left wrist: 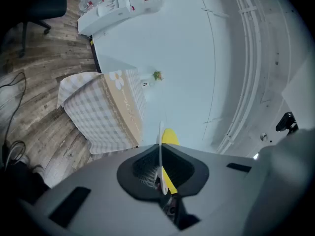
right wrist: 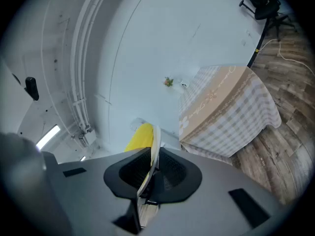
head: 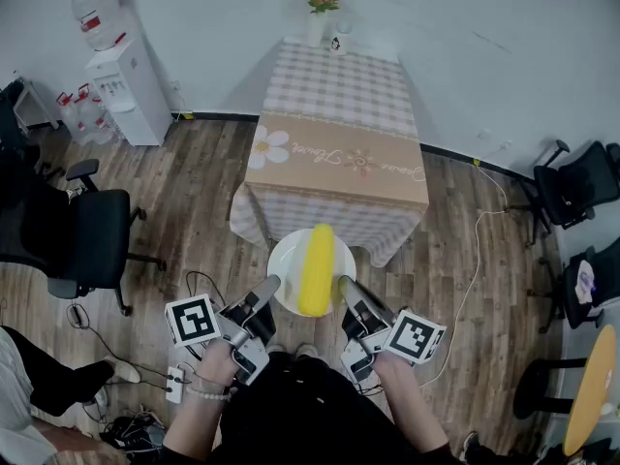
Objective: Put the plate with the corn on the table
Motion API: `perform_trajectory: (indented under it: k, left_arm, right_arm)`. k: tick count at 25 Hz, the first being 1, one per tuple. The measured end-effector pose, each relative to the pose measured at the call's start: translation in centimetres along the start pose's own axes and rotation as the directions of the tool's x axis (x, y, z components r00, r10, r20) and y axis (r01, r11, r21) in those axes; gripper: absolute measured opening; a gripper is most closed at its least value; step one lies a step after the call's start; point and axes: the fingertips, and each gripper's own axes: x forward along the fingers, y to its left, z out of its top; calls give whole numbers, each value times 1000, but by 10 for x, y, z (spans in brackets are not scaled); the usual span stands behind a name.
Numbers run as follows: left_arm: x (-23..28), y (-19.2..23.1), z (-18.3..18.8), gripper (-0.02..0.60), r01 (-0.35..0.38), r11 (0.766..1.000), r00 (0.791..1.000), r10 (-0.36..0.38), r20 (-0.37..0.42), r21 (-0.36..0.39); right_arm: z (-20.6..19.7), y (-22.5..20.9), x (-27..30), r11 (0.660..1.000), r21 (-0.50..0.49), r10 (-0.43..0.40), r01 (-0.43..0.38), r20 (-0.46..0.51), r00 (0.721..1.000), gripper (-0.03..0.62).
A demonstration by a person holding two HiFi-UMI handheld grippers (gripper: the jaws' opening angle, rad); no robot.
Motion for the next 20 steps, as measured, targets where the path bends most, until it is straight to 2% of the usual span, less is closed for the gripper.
perform_trajectory:
  k: [20]
  left_arm:
    - [-2, 4, 4, 21, -1, 1000, 1000, 1, -12, 0]
  right_arm:
    - [-3, 2, 2, 1000, 0, -7, 7, 9, 1000, 74]
